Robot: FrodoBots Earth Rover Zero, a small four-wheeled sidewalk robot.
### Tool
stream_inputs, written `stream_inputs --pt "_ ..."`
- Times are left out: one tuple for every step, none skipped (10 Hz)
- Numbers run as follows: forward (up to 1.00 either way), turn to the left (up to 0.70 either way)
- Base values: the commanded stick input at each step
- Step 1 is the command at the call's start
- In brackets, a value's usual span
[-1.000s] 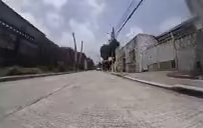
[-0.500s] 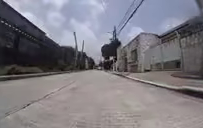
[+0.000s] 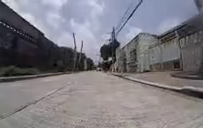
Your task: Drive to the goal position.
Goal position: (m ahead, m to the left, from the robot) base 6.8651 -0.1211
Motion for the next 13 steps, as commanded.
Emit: stream_inputs --pt "0.50 0.01" --pt "0.50 0.01" --pt "0.50 0.01" --pt "0.50 0.01" --pt "0.50 0.01" --pt "0.50 0.01" --pt "0.50 0.01" --pt "0.50 0.01" --pt "0.50 0.01" --pt "0.50 0.01" --pt "0.50 0.01" --pt "0.50 0.01" --pt "0.50 0.01"
